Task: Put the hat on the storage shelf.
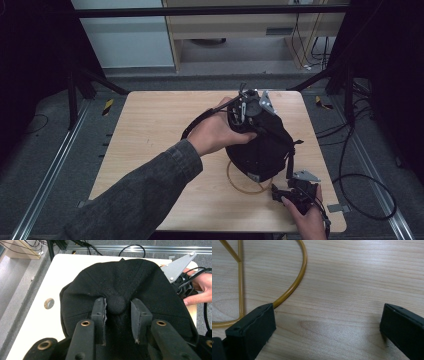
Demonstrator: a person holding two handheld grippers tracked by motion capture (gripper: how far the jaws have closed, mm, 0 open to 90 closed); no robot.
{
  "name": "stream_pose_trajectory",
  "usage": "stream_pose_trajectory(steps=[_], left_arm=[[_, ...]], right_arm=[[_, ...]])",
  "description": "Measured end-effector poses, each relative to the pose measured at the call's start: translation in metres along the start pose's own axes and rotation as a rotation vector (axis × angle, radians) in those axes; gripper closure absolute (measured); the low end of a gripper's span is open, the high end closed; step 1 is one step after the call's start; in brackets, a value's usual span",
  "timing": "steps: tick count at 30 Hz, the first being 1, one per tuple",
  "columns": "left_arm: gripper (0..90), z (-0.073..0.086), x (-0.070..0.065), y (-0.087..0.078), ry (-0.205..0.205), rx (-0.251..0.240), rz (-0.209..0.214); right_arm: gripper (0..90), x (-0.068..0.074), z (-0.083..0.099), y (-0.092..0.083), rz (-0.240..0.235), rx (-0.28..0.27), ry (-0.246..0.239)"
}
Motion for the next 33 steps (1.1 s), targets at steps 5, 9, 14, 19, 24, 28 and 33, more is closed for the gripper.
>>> stream_pose_trajectory(steps=[5, 9, 14, 19, 24, 28, 33], left_arm=[[61.9, 0.002, 0.001, 0.0, -0.009, -0.002, -0.014], [61.4, 0.004, 0.001, 0.0, -0.009, -0.009, -0.016], [57.7, 0.005, 0.001, -0.004, -0.016, -0.025, -0.014], [53.1, 0.006, 0.001, -0.009, -0.023, -0.043, -0.015], [44.3, 0.009, 0.0, -0.01, -0.028, -0.039, -0.016], [35.8, 0.01, 0.0, -0.011, -0.031, -0.044, -0.027], [24.9, 0.01, -0.001, -0.012, -0.035, -0.062, -0.017]], right_arm=[[0.4, 0.0, 0.0, 0.0, 0.001, 0.005, -0.007], [0.4, 0.0, 0.0, 0.0, 0.0, 0.004, -0.007], [0.4, 0.0, 0.0, 0.0, 0.0, 0.005, -0.004], [0.4, 0.0, 0.0, 0.0, 0.0, 0.005, -0.004], [0.4, 0.0, 0.0, 0.0, 0.001, 0.004, -0.004], [0.4, 0.0, 0.0, 0.0, 0.0, 0.005, -0.005], [0.4, 0.0, 0.0, 0.0, 0.0, 0.004, -0.004]])
Point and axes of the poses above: each handheld gripper's, and its own axes: y roughly forward along the jaws, z roughly out of its underside, x roughly to its left, the point moved 4 cm from there along y, roughly forward along the jaws, and after that the axes turned 11 degrees about -z, right-handed, at the moved point
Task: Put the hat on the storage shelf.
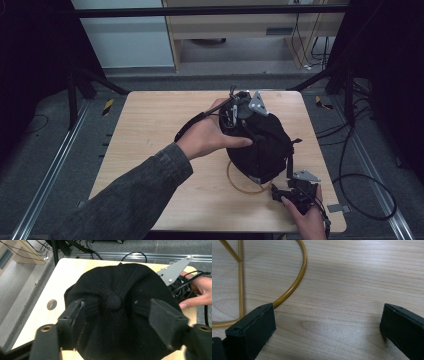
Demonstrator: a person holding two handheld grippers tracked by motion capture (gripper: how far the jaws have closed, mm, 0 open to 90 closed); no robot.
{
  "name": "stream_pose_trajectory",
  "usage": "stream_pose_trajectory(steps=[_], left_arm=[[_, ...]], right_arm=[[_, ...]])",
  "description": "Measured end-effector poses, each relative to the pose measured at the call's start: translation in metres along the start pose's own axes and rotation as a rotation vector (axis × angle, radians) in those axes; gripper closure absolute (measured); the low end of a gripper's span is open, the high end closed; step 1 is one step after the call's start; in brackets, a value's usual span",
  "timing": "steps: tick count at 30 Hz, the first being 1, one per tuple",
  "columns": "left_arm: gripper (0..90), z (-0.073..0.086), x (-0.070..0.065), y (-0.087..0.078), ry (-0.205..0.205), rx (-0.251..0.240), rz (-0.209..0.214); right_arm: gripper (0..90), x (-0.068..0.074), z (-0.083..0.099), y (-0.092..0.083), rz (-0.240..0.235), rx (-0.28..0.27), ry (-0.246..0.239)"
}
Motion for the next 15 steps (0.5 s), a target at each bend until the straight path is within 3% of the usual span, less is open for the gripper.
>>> stream_pose_trajectory(steps=[6, 15], left_arm=[[12.2, -0.001, -0.003, -0.002, -0.007, -0.027, 0.005], [7.8, -0.002, -0.011, -0.01, -0.038, -0.05, 0.02]], right_arm=[[0.4, 0.0, 0.0, 0.0, 0.0, 0.0, 0.0], [0.4, 0.0, 0.0, 0.0, 0.0, 0.0, -0.001]])
Point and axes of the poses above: each handheld gripper's, and its own axes: y roughly forward along the jaws, z roughly out of its underside, x roughly to its left, the point moved 4 cm from there along y, roughly forward along the jaws, and after that the axes turned 11 degrees about -z, right-handed, at the moved point
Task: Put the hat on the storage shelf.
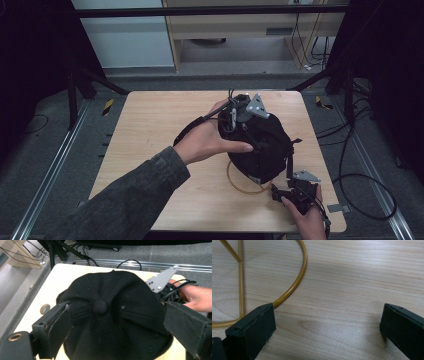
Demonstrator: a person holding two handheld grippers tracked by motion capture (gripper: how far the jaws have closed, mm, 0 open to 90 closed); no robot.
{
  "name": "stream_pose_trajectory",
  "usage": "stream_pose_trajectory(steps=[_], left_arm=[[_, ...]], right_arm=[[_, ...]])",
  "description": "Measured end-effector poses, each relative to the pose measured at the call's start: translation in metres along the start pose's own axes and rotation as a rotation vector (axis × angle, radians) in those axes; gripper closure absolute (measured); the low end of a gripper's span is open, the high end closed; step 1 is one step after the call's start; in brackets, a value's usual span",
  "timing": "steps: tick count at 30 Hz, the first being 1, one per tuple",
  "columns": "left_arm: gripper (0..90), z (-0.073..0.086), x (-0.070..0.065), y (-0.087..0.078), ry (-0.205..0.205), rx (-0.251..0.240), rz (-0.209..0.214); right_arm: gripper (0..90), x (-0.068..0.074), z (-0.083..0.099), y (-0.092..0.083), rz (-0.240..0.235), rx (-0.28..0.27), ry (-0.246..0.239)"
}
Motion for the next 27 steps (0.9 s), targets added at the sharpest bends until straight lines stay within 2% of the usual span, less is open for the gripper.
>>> stream_pose_trajectory(steps=[6, 14, 20, 27], left_arm=[[7.4, -0.001, -0.003, -0.008, -0.007, -0.018, -0.004], [6.7, 0.013, -0.002, -0.017, -0.041, -0.043, -0.008], [5.3, 0.039, 0.0, -0.029, -0.1, -0.067, 0.005], [4.7, 0.073, 0.003, -0.037, -0.13, -0.055, -0.005]], right_arm=[[0.4, 0.0, 0.0, 0.0, 0.0, 0.0, 0.0], [0.4, 0.0, 0.0, 0.0, 0.0, 0.0, 0.0], [0.4, 0.0, 0.0, 0.0, -0.001, 0.003, -0.004], [0.4, 0.0, 0.0, 0.0, -0.002, 0.004, 0.0]])
Point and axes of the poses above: each handheld gripper's, and its own axes: y roughly forward along the jaws, z roughly out of its underside, x roughly to its left, the point moved 4 cm from there along y, roughly forward along the jaws, and after that the axes turned 11 degrees about -z, right-handed, at the moved point
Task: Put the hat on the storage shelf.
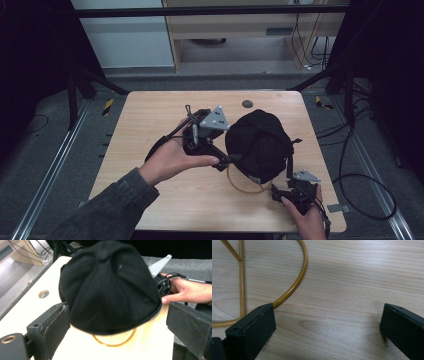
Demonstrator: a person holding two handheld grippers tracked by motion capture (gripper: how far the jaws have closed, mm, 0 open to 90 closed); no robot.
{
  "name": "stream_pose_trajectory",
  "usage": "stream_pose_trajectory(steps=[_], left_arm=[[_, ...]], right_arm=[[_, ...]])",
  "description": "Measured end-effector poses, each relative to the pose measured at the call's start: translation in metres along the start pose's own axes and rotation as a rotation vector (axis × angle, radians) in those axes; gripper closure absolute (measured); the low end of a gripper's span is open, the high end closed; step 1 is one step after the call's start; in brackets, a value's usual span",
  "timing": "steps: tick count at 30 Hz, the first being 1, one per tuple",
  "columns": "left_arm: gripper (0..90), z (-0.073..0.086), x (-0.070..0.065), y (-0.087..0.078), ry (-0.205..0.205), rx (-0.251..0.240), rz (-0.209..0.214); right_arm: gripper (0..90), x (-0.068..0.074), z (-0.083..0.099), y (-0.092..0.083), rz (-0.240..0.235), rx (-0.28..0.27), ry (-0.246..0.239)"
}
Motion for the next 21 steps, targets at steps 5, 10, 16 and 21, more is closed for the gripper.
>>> stream_pose_trajectory(steps=[5, 10, 16, 21], left_arm=[[4.7, 0.028, 0.005, -0.004, -0.023, 0.015, -0.021], [4.9, 0.042, 0.005, -0.008, -0.048, 0.018, -0.018], [5.0, 0.059, 0.007, -0.01, -0.059, 0.033, -0.039], [5.0, 0.075, 0.011, -0.007, -0.081, 0.042, -0.047]], right_arm=[[0.4, 0.001, 0.0, 0.0, -0.001, -0.007, 0.012], [0.4, 0.001, 0.0, 0.0, -0.002, -0.007, 0.011], [0.4, 0.001, 0.0, 0.0, -0.001, -0.007, 0.014], [0.4, 0.001, 0.0, 0.0, -0.002, -0.007, 0.012]])
Point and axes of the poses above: each handheld gripper's, and its own axes: y roughly forward along the jaws, z roughly out of its underside, x roughly to its left, the point moved 4 cm from there along y, roughly forward along the jaws, and after that the axes turned 11 degrees about -z, right-handed, at the moved point
